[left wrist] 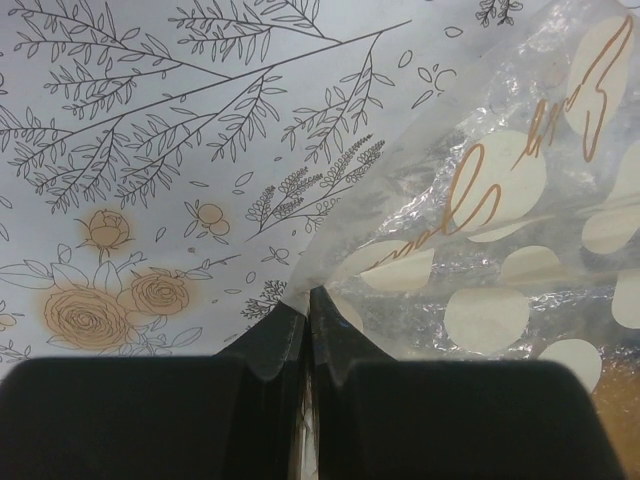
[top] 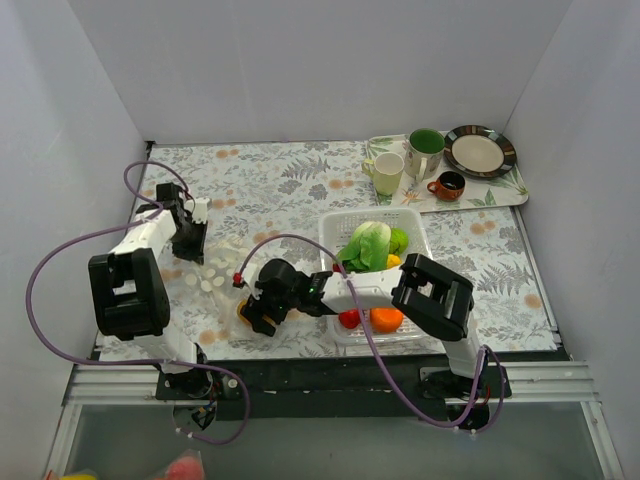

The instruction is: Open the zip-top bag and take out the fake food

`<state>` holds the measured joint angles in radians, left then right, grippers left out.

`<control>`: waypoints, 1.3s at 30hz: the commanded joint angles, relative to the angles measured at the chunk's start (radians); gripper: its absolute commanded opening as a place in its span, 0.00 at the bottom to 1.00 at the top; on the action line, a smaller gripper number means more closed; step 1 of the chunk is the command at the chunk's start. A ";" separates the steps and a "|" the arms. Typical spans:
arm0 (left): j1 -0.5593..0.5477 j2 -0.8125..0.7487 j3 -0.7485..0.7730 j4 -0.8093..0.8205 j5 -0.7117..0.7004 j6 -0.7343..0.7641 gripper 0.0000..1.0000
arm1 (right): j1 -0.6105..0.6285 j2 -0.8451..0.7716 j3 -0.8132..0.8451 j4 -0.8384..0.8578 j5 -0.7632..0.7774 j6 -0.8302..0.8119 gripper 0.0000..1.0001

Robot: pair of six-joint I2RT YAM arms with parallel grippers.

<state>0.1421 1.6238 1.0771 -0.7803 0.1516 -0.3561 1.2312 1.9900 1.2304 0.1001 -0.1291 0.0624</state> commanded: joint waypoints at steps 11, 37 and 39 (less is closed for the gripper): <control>-0.001 0.004 0.007 0.058 -0.052 -0.052 0.00 | -0.194 -0.100 0.018 0.121 0.063 0.114 0.20; 0.030 0.055 0.351 0.027 0.469 -0.437 0.69 | -0.423 -0.815 -0.184 -0.526 0.419 0.148 0.48; 0.028 0.016 0.360 0.029 0.505 -0.451 0.98 | -0.430 -0.848 -0.218 -0.556 0.440 0.166 0.56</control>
<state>0.1654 1.7473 1.3987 -0.7288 0.5251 -0.7437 0.8165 1.1915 1.0794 -0.3573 0.1329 0.2260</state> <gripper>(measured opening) 0.784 0.691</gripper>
